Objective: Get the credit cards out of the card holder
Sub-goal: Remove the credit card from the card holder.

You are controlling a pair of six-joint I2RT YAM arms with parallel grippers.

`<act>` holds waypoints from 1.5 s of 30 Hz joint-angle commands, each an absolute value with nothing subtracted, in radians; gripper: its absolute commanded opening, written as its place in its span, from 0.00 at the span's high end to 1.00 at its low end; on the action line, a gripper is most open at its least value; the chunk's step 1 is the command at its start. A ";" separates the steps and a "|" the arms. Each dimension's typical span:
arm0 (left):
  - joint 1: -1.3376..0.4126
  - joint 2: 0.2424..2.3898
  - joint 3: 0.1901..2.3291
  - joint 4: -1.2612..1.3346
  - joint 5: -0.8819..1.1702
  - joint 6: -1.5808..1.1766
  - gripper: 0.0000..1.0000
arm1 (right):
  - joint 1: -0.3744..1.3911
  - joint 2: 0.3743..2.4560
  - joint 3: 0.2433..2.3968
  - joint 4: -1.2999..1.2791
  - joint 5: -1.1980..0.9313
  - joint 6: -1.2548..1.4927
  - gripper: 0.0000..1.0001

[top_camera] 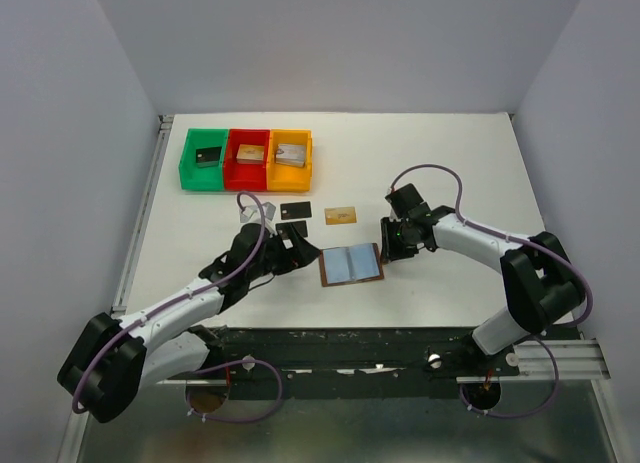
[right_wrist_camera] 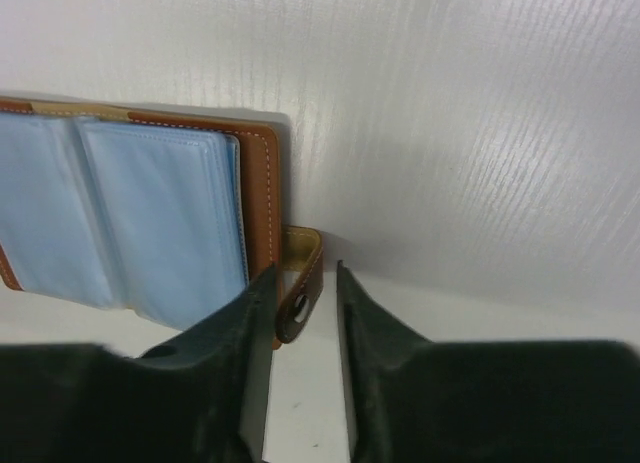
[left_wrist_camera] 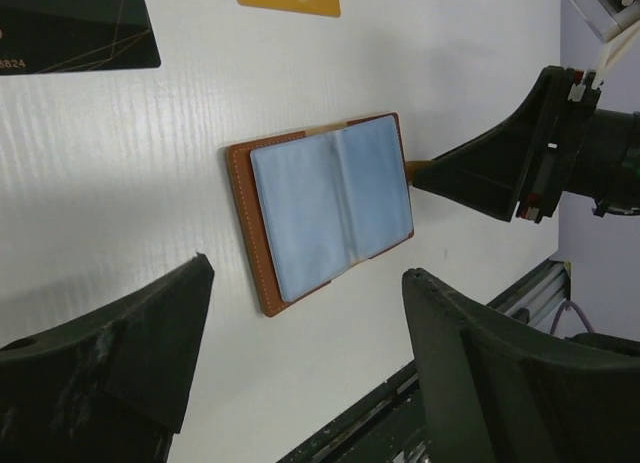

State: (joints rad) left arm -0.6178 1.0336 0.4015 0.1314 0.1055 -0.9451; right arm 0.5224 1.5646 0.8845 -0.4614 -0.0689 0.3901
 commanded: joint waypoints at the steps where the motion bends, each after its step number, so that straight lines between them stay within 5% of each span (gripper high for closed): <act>1: -0.626 1.066 0.431 0.187 0.158 -0.934 0.15 | 0.522 1.585 0.871 -0.436 -0.083 0.402 0.70; 6: -0.627 1.080 0.448 0.207 0.216 -0.855 0.18 | 0.520 1.568 0.850 -0.428 -0.094 0.414 1.00; 45: -0.663 1.425 0.574 0.153 0.314 -0.709 0.20 | 0.522 1.454 0.759 -0.362 -0.252 0.457 1.00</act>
State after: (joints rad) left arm -0.6521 1.3941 0.5488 0.1596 0.3107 -0.7231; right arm 0.5224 1.4628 0.7616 -0.3859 -0.2211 0.4480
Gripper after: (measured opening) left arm 0.799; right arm 0.024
